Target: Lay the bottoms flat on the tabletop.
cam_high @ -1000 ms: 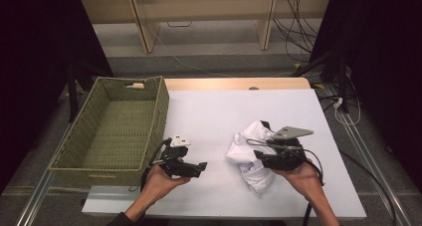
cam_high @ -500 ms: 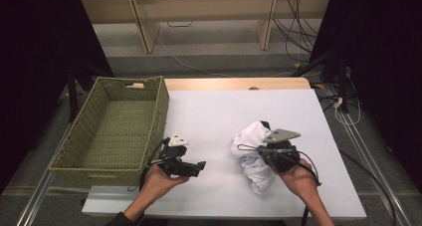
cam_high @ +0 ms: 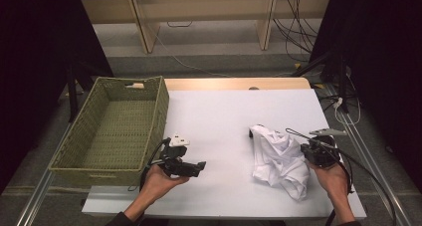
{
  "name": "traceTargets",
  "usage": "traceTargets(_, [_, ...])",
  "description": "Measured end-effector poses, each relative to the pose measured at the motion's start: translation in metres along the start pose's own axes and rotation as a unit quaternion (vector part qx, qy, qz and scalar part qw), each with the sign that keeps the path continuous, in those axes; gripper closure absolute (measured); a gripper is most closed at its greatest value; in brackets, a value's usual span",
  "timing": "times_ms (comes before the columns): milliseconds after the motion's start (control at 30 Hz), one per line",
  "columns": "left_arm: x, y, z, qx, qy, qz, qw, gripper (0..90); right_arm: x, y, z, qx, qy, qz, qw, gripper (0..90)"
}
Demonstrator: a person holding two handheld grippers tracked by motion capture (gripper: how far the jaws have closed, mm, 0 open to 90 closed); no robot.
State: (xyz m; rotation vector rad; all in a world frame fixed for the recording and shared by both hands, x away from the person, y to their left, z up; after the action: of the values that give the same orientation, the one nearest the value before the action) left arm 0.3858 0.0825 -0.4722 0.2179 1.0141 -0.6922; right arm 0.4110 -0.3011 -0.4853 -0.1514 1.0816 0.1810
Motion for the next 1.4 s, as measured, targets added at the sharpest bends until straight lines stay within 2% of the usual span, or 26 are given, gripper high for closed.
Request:
traceTargets(33, [0.0, 0.0, 0.0, 0.0, 0.0, 0.0, 1.0, 16.0, 0.006, -0.005, -0.002, 0.006, 0.014, 0.003, 0.9999, 86.2])
traceTargets(133, [0.0, 0.0, 0.0, 0.0, 0.0, 0.001, 1.0, 15.9, 0.006, -0.006, -0.003, 0.012, 0.018, 0.002, 0.9998, 81.1])
traceTargets(167, [-0.001, 0.0, 0.0, 0.0, -0.001, 0.001, 1.0, 15.9, -0.003, -0.006, 0.0, 0.019, 0.004, 0.0, 0.9998, 69.1])
traceTargets(200, [-0.001, 0.0, 0.0, 0.0, -0.001, 0.001, 1.0, 15.9, -0.003, -0.006, 0.0, 0.019, 0.004, 0.0, 0.9998, 69.1])
traceTargets(233, [-0.001, 0.0, 0.0, 0.0, -0.001, 0.001, 1.0, 15.9, -0.011, -0.003, 0.002, 0.023, -0.012, 0.007, 0.9996, 63.5])
traceTargets(300, [0.0, 0.001, 0.0, 0.0, 0.0, 0.001, 1.0, 16.0, -0.026, 0.003, 0.008, 0.015, -0.048, 0.017, 0.9986, 52.9])
traceTargets(333, [0.0, 0.001, 0.0, 0.001, 0.0, 0.001, 1.0, 16.0, -0.033, 0.007, 0.01, 0.009, -0.061, 0.019, 0.9979, 49.9])
traceTargets(367, [0.0, 0.0, 0.0, 0.001, 0.0, 0.001, 1.0, 15.9, -0.045, 0.018, 0.013, -0.007, -0.087, 0.043, 0.9952, 45.2])
traceTargets(400, [0.0, 0.0, 0.0, 0.001, 0.0, 0.001, 1.0, 15.9, -0.045, 0.018, 0.013, -0.007, -0.087, 0.043, 0.9952, 45.2])
traceTargets(467, [0.0, 0.0, 0.0, 0.0, 0.0, 0.001, 1.0, 15.9, -0.052, 0.032, 0.015, -0.021, -0.096, 0.064, 0.9931, 42.2])
traceTargets(567, [0.0, 0.0, 0.0, 0.001, 0.0, 0.002, 1.0, 15.9, -0.054, 0.053, 0.016, -0.054, -0.093, 0.088, 0.9904, 41.0])
traceTargets(667, [0.0, 0.001, 0.0, 0.001, 0.0, 0.002, 1.0, 15.9, -0.047, 0.079, 0.015, -0.091, -0.075, 0.099, 0.9881, 39.1])
traceTargets(700, [0.0, 0.001, 0.0, 0.0, 0.001, 0.002, 1.0, 16.0, -0.038, 0.087, 0.013, -0.103, -0.057, 0.085, 0.9894, 35.7])
traceTargets(733, [0.0, 0.001, 0.0, 0.0, 0.001, 0.002, 1.0, 16.0, -0.031, 0.09, 0.013, -0.108, -0.047, 0.076, 0.9901, 34.6])
traceTargets(767, [0.0, 0.001, 0.0, 0.0, 0.001, 0.002, 1.0, 16.0, -0.031, 0.09, 0.013, -0.108, -0.047, 0.076, 0.9901, 34.6])
traceTargets(833, [0.001, 0.001, 0.0, 0.002, 0.002, 0.002, 1.0, 15.9, -0.017, 0.091, 0.012, -0.114, -0.028, 0.05, 0.9919, 33.4])
traceTargets(867, [0.001, 0.0, 0.0, 0.002, 0.001, 0.002, 1.0, 16.0, -0.004, 0.088, 0.012, -0.114, -0.008, 0.037, 0.9928, 40.9])
traceTargets(900, [0.001, 0.0, 0.0, 0.003, 0.001, 0.002, 1.0, 16.0, -0.004, 0.088, 0.012, -0.114, -0.008, 0.037, 0.9928, 40.9])
traceTargets(967, [0.001, -0.001, 0.0, 0.003, 0.002, 0.002, 1.0, 15.9, 0.006, 0.086, 0.013, -0.111, 0.01, 0.035, 0.9931, 50.6])
traceTargets(1133, [0.003, 0.0, -0.001, 0.003, 0.004, 0.002, 1.0, 16.0, 0.013, 0.088, 0.008, -0.12, 0.042, 0.02, 0.9917, 86.8])
traceTargets(1200, [0.003, 0.0, -0.001, 0.003, 0.004, 0.002, 1.0, 16.0, 0.011, 0.091, 0.007, -0.127, 0.042, 0.025, 0.9907, 88.4])
traceTargets(1233, [0.002, 0.0, -0.001, 0.003, 0.003, 0.002, 1.0, 16.0, 0.005, 0.1, 0.007, -0.136, 0.035, 0.052, 0.9887, 88.8])
traceTargets(1267, [0.002, 0.0, 0.0, 0.002, 0.002, 0.002, 1.0, 16.0, 0.005, 0.1, 0.007, -0.136, 0.035, 0.052, 0.9887, 88.8])
traceTargets(1300, [0.001, 0.002, 0.0, 0.0, 0.001, 0.004, 1.0, 16.0, -0.004, 0.116, 0.005, -0.152, 0.027, 0.085, 0.9844, 88.8])
traceTargets(1333, [0.001, 0.002, 0.0, 0.0, 0.001, 0.004, 1.0, 16.0, -0.008, 0.126, 0.003, -0.16, 0.023, 0.101, 0.9817, 88.8])
traceTargets(1400, [-0.001, 0.005, 0.0, -0.002, -0.001, 0.008, 1.0, 16.0, -0.016, 0.146, -0.001, -0.179, 0.022, 0.135, 0.9743, 88.8])
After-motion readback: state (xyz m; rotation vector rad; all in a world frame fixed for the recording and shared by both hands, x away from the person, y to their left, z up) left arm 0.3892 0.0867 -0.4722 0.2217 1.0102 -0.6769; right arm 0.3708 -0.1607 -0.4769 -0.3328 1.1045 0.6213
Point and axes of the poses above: each handheld gripper's, and its own axes: x roughly forward along the jaws, z roughly out of its top, y roughly to its left, the point moved 6 cm from there along x, roughly forward along the jaws, and after that the axes turned 13 degrees about y, right-handed, at the moved point
